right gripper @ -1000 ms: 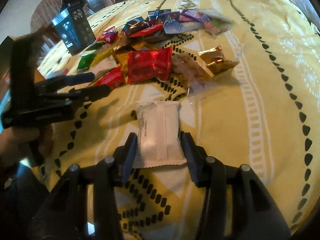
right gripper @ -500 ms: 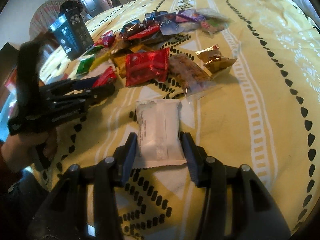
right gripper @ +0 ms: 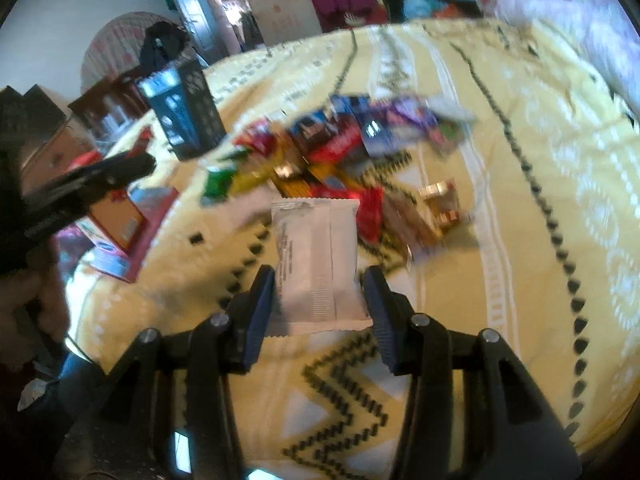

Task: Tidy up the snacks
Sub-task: 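Carry the white bar and red wafer bar over the glass bowl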

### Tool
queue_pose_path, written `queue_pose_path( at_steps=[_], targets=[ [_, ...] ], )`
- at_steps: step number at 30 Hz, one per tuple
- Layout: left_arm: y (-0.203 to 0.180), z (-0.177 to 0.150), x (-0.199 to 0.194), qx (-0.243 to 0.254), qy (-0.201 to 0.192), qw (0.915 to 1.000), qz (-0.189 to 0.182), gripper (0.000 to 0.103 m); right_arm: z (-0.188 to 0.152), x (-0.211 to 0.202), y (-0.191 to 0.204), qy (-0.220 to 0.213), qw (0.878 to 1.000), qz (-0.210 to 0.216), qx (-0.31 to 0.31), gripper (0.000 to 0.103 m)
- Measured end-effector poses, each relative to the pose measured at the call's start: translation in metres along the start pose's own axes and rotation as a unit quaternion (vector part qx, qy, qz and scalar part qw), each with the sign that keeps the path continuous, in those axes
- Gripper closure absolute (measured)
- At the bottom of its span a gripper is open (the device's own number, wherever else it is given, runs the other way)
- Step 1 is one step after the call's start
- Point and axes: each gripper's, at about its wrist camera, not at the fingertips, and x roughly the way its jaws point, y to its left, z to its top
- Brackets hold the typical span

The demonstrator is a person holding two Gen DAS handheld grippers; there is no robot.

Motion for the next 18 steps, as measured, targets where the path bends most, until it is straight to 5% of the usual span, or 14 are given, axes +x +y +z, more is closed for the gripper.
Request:
queue_pose_path(
  at_steps=[9,18],
  targets=[
    [0.076,0.028,-0.096,-0.049,-0.055,0.9930,0.092,0.061,0.064,-0.028,0.073,-0.068,0.995,0.028,-0.067,0.056],
    [0.190,0.019,-0.170,-0.130,-0.068,0.9706,0.190,0.061,0.131,-0.039,0.192,-0.118,0.975,0.115,-0.151,0.056]
  ],
)
